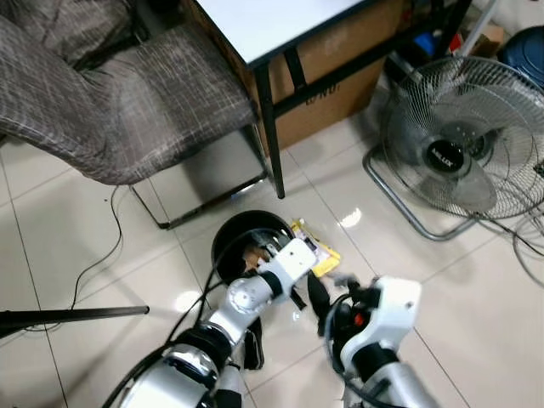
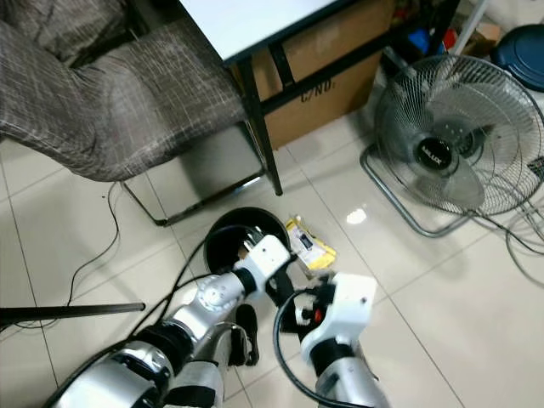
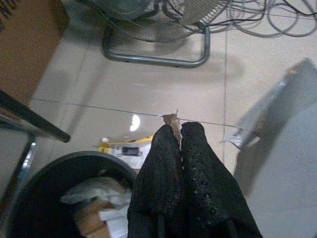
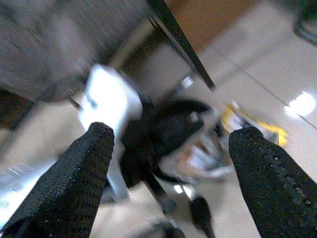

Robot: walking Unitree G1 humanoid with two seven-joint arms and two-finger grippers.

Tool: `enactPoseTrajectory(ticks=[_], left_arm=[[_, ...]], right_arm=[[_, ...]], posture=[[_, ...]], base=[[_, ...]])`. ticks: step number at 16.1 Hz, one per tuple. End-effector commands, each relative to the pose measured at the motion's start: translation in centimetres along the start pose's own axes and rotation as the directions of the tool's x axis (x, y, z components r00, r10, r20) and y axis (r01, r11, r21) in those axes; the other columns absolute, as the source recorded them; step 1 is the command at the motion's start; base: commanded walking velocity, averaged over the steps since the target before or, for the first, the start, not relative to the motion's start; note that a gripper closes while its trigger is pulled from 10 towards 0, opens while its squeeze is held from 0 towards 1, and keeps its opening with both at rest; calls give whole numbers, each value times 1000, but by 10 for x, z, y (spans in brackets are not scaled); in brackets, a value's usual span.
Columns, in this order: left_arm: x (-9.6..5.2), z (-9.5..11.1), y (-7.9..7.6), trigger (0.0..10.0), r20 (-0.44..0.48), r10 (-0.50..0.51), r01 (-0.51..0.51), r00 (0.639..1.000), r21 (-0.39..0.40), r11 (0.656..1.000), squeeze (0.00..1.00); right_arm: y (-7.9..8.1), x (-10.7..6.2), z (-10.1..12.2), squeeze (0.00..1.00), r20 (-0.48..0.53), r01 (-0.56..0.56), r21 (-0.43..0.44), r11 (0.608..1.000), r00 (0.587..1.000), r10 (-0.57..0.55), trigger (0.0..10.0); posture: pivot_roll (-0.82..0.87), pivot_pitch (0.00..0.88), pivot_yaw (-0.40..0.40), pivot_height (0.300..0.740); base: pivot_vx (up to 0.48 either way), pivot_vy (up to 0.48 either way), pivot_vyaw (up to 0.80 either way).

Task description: Picking trash to rubbish bin

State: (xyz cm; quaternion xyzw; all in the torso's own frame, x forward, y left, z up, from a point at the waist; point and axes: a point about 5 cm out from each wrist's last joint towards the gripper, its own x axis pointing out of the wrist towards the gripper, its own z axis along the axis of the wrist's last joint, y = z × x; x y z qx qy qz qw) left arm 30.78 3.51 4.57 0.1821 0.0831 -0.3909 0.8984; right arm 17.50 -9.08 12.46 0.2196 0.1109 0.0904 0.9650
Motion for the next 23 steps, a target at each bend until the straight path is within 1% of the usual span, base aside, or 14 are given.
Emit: enactPoseTrajectory(ticks=[1, 3, 4, 5, 7, 9, 11, 14, 17, 18, 19, 20, 21, 23], left_arm=[[-5, -7, 2, 10000, -14, -1, 1, 1000, -10, 1000, 0], [-14, -8, 27, 10000, -10, 81, -81, 997, 21, 997, 0], [-14, -8, 29, 10000, -9, 91, -90, 996, 24, 996, 0], [-21, -7, 48, 10000, -6, 182, -182, 983, 48, 982, 0], [-22, -7, 53, 10000, -9, 215, -214, 977, 56, 975, 0], [-24, 2, 69, 10000, 23, 333, -333, 943, 81, 939, 0], [-23, 12, 76, 10000, 69, 380, -385, 922, 72, 920, 0], [-26, 39, 95, 10000, 197, 478, -494, 856, 40, 869, 0], [-26, 39, 95, 10000, 197, 478, -494, 856, 40, 869, 0], [-27, 45, 99, 10000, 226, 496, -514, 839, 27, 857, 0], [-27, 74, 106, 10000, 349, 523, -545, 778, -41, 837, 0], [-28, 82, 107, 10000, 382, 533, -556, 755, -59, 829, 0], [-28, 86, 108, 10000, 402, 550, -576, 732, -64, 815, 0], [-29, 87, 109, 10000, 404, 561, -586, 723, -74, 807, 0]], right_arm=[[1, -3, 6, 0, 12, -21, 12, 1000, 1000, 21, 10000], [-3, 1, 27, 0, 104, -16, -24, 1000, 994, 18, 10000], [-4, 1, 28, 0, 110, -13, -25, 1000, 994, 16, 10000], [-9, -4, 33, 0, 146, 56, -69, 996, 988, -45, 10000], [-13, -8, 34, 0, 157, 89, -87, 992, 985, -74, 10000], [-17, -23, 44, 0, 213, 179, -91, 980, 964, -156, 10000], [-25, -27, 52, 0, 272, 245, -126, 961, 940, -204, 10000], [-33, -31, 66, 0, 395, 340, -198, 919, 886, -243, 10000], [-33, -31, 66, 0, 395, 340, -198, 919, 886, -243, 10000], [-34, -31, 71, 0, 418, 350, -205, 914, 875, -242, 10000], [-35, -17, 93, 0, 530, 435, -335, 836, 820, -215, 10000], [-35, -13, 99, 0, 566, 472, -352, 809, 795, -218, 10000], [-36, -11, 103, 0, 587, 498, -348, 794, 776, -229, 10000], [-35, -9, 100, 0, 583, 492, -332, 805, 778, -235, 10000]], posture=[[-43, 279, 126, 740], [-21, 232, 119, 740], [-21, 232, 119, 740], [-15, 209, 114, 740], [-15, 196, 108, 740], [-26, 167, 99, 740], [-32, 159, 93, 740], [-32, 146, 81, 740], [-32, 146, 81, 740], [-31, 145, 79, 740], [-3, 117, 40, 740], [0, 115, 38, 740], [4, 112, 35, 740], [10, 110, 33, 740]], base=[[0, 0, 0], [0, 0, 0], [0, 0, 0], [0, 0, 0], [0, 0, 0], [0, 0, 0], [0, 0, 0], [0, 0, 0], [0, 0, 0], [0, 0, 0], [0, 0, 0], [0, 0, 0], [0, 0, 0], [0, 0, 0]])
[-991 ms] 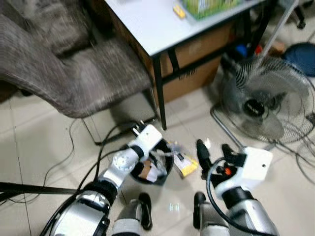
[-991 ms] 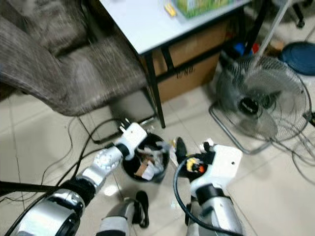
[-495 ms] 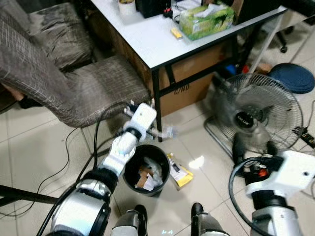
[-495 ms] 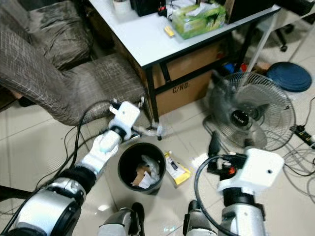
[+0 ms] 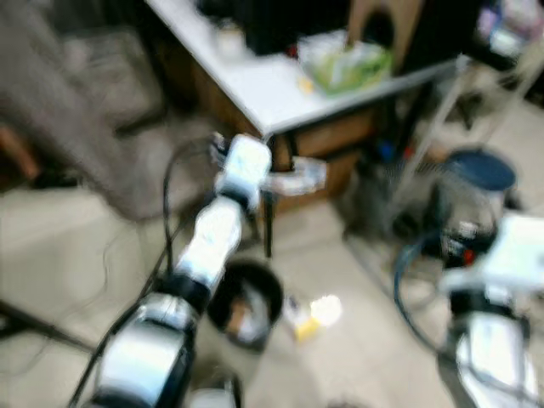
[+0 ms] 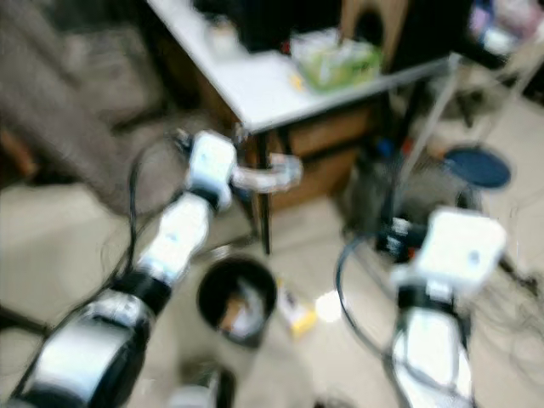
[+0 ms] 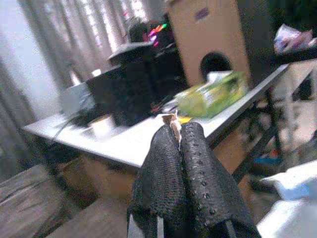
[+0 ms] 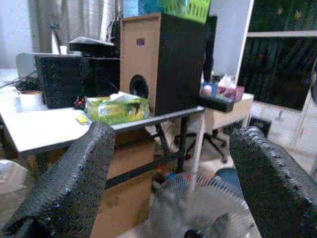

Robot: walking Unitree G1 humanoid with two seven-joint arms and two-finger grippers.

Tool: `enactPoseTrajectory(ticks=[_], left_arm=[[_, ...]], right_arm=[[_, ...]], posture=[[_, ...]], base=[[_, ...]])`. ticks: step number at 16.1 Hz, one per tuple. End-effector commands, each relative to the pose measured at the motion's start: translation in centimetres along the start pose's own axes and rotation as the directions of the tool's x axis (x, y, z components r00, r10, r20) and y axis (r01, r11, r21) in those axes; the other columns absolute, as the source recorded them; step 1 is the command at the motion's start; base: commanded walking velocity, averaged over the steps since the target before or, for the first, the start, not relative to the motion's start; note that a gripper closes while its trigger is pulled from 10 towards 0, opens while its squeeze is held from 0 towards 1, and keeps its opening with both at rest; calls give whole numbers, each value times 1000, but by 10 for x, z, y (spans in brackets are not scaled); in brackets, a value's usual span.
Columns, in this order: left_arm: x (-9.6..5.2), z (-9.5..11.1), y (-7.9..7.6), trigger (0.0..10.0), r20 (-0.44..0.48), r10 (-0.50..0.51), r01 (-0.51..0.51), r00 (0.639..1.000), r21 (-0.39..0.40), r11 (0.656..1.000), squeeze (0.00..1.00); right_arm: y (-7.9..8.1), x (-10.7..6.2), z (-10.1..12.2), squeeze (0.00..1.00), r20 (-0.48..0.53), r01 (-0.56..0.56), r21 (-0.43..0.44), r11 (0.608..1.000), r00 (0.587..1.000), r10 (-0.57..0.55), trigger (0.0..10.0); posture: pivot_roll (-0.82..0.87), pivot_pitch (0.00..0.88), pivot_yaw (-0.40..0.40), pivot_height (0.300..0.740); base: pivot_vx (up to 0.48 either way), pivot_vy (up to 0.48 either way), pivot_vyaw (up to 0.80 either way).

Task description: Picking trash to rubbish bin

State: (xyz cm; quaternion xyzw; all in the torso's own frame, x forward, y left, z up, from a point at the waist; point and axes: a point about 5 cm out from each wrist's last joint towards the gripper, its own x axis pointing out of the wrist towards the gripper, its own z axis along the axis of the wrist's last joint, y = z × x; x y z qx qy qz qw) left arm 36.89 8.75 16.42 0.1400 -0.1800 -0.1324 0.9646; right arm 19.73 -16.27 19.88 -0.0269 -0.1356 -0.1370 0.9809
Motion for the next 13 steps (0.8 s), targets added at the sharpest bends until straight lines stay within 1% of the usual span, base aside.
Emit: enactPoseTrajectory(ticks=[1, 2, 3, 4, 5, 8, 11, 13], left_arm=[[1, 2, -1, 10000, 7, -18, 18, 1000, -21, 1000, 0], [2, 3, -1, 10000, 11, -20, 20, 1000, -25, 999, 0], [3, 6, -2, 10000, 15, -41, 41, 999, -50, 998, 0], [5, 10, -2, 10000, 30, -53, 55, 998, -57, 997, 0], [5, 10, -2, 10000, 35, -50, 52, 998, -44, 998, 0], [4, 7, -5, 10000, 17, -74, 74, 997, -40, 996, 0], [-7, -7, -8, 10000, -25, -110, 110, 994, -7, 994, 0], [-18, -21, -3, 10000, -80, -104, 106, 991, 25, 994, 0]], right_arm=[[2, -2, -4, 0, -8, 4, 5, 1000, 1000, -4, 10000], [3, -1, -4, 0, -10, 2, 7, 1000, 1000, -1, 10000], [5, 0, -6, 0, -11, -3, 5, 1000, 1000, 3, 10000], [6, 2, -7, 0, -9, 2, 2, 1000, 1000, -2, 10000], [7, 4, -8, 0, -10, 5, 4, 1000, 1000, -5, 10000], [6, 4, -11, 0, -15, 7, 6, 1000, 1000, -7, 10000], [5, 1, -15, 0, -34, 21, 12, 1000, 999, -20, 10000], [5, -3, -19, 0, -57, 28, 25, 999, 998, -26, 10000]], posture=[[15, 108, 34, 740], [18, 105, 36, 740], [21, 105, 38, 740], [27, 100, 42, 740], [27, 99, 47, 740], [24, 102, 56, 740], [21, 105, 55, 740], [19, 108, 52, 740]], base=[[0, 0, 0], [0, 0, 0], [0, 0, 0], [0, 0, 0], [0, 0, 0], [0, 0, 0], [0, 0, 0], [0, 0, 0]])
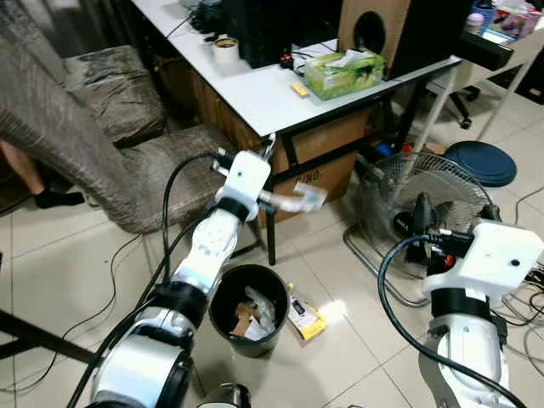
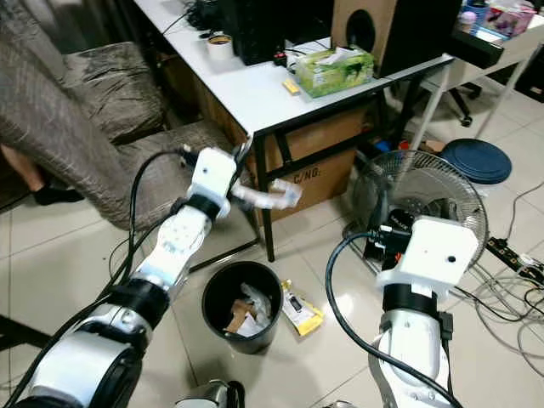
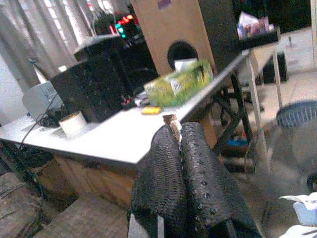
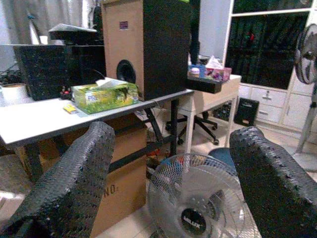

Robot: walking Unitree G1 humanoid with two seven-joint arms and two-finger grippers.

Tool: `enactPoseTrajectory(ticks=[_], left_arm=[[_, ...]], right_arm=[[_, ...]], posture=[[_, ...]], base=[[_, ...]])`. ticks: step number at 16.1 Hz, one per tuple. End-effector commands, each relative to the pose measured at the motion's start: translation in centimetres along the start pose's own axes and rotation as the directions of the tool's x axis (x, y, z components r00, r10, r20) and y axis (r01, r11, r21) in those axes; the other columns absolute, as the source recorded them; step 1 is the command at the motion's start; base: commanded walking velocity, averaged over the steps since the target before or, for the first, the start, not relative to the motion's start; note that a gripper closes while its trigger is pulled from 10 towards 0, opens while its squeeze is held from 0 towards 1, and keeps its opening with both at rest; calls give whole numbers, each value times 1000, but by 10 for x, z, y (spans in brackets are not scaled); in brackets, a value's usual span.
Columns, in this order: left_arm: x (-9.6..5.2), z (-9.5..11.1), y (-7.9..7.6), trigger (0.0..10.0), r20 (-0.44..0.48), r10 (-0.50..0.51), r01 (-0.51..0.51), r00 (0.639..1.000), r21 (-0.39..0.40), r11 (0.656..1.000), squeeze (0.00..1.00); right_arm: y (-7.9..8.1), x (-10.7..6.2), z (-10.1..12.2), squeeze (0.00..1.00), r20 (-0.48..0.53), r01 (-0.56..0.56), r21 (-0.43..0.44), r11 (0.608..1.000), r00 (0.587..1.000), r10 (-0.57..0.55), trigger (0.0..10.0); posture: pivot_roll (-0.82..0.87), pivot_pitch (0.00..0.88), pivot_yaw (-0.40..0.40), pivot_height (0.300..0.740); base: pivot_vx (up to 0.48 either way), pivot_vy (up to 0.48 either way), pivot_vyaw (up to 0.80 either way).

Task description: Picking trash to rubbish bin

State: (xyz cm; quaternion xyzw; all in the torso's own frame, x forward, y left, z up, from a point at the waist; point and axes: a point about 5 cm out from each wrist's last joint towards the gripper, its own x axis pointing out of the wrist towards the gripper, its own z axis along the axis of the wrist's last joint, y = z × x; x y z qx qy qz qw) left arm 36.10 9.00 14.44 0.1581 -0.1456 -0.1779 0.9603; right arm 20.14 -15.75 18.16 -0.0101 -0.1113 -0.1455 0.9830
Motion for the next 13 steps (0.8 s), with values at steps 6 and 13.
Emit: enactPoseTrajectory(ticks=[6, 13], left_arm=[[-20, -26, 8, 10000, -103, 26, -21, 994, 49, 999, 0], [-18, -25, 1, 10000, -103, 12, -10, 995, 14, 1000, 0]], right_arm=[[-2, -2, -13, 0, -45, -15, 14, 1000, 999, 15, 10000], [-2, 0, -16, 0, -48, -36, -2, 999, 998, 36, 10000]], posture=[[36, 112, 31, 740], [27, 99, 23, 740]], base=[[0, 0, 0], [0, 0, 0]])
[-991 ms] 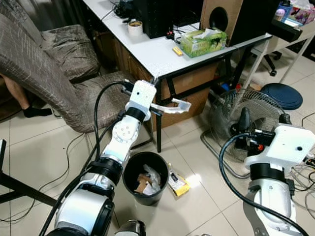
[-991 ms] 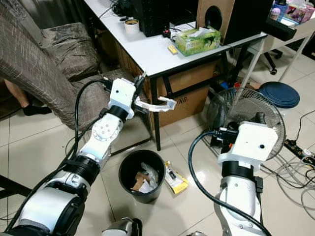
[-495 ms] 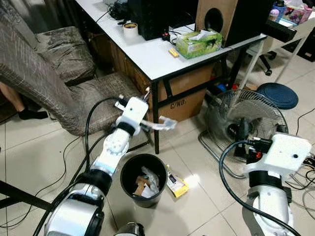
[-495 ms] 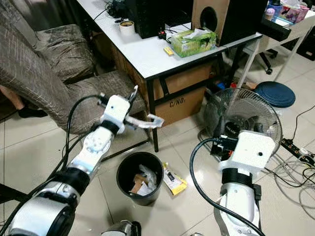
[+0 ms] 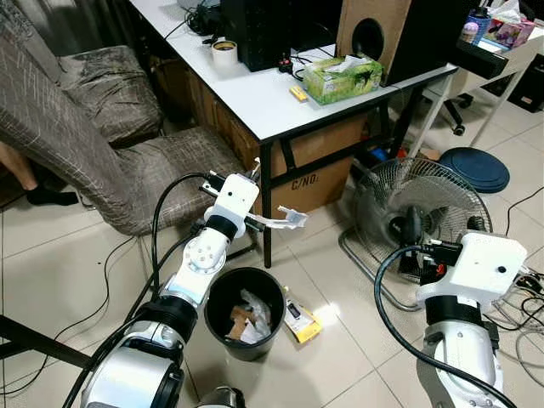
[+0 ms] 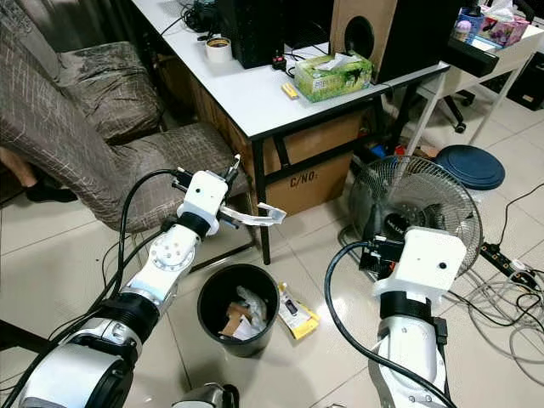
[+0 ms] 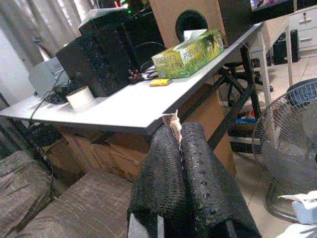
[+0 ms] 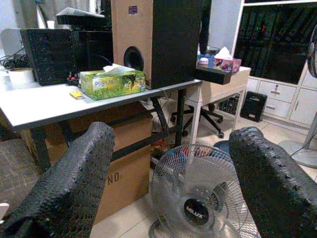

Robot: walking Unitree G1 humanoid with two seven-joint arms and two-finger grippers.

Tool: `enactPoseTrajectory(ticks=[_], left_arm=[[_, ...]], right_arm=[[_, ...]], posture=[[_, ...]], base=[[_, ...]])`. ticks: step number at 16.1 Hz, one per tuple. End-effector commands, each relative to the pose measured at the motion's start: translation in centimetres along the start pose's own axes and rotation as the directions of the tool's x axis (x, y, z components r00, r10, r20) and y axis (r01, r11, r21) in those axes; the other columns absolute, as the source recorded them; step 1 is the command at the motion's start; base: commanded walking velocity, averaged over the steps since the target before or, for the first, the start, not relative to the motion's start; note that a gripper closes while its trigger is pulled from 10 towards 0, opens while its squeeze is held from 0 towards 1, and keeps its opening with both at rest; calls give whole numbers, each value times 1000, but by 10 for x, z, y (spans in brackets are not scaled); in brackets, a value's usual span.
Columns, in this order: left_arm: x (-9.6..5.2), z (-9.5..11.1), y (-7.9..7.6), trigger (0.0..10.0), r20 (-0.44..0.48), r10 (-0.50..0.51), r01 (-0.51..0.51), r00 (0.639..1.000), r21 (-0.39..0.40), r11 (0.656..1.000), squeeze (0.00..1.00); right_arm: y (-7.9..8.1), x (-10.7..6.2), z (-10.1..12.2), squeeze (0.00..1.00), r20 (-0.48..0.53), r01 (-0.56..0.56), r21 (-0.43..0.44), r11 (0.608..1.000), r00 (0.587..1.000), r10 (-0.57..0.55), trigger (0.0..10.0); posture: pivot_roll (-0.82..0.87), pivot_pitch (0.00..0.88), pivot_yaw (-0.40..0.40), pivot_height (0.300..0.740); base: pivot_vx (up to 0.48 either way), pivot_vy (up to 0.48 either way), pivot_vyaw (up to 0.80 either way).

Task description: Picking trash to rubbish bin

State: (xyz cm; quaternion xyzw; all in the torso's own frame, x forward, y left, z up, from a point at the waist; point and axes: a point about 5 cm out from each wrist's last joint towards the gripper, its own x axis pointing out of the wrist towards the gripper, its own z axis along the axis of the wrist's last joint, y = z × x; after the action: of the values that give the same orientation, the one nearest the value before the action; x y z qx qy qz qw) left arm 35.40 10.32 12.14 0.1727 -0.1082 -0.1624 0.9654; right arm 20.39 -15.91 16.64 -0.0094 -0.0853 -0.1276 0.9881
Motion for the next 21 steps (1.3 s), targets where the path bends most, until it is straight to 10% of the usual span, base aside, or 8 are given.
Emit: enactPoseTrajectory(ticks=[1, 12, 21], left_arm=[[0, -2, -1, 10000, -18, -4, 4, 1000, -15, 1000, 0], [0, -4, -7, 10000, -30, -35, 35, 999, -2, 999, 0], [-3, -5, -29, 10000, -29, -184, 183, 982, -54, 982, 0]], right_arm=[[-1, 0, 0, 0, 3, 2, 0, 1000, 1000, -2, 10000], [3, -1, -4, 0, -5, -7, -13, 1000, 1000, 7, 10000], [-4, -10, -11, 0, -46, 52, 10, 999, 998, -51, 10000]], posture=[[27, 99, 23, 740], [25, 97, 28, 740], [7, 116, 51, 740]], base=[[0, 0, 0], [0, 0, 681], [0, 0, 0]])
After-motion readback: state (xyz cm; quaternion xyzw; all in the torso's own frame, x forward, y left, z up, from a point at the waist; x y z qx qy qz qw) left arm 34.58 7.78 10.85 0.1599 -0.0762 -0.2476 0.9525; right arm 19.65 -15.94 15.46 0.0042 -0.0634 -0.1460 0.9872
